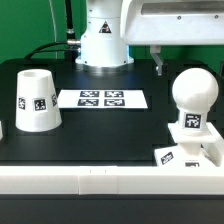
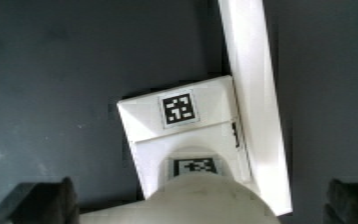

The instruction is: Assemble lamp

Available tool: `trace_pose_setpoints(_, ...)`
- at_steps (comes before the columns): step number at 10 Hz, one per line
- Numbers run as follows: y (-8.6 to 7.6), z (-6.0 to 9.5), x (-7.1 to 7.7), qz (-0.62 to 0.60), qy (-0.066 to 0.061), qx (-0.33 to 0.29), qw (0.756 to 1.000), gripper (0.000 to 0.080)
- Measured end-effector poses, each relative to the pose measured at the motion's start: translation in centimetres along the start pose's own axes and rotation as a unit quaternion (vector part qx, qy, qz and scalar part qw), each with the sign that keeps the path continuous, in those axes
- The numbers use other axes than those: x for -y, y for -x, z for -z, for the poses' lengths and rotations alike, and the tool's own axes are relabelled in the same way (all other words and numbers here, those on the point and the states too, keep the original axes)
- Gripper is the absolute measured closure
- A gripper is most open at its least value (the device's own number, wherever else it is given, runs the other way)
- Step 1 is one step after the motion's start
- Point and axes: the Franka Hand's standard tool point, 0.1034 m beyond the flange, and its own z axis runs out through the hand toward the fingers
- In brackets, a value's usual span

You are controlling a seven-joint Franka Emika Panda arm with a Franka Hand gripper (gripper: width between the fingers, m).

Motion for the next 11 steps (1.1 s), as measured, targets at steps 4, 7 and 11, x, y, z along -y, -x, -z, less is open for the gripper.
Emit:
trace_pose_setpoints(4,5.5,0.5,-9.1,0.093,0.006,0.006,0.996,0.0101)
trace_pose_setpoints(7,6.4,0.9,-15.8,0.12,-0.002,0.01,0.993,0.0101)
trace_pose_setpoints(11,6.5,0.8,-14.8,0.119,-0.002,0.01,0.993,0.0101)
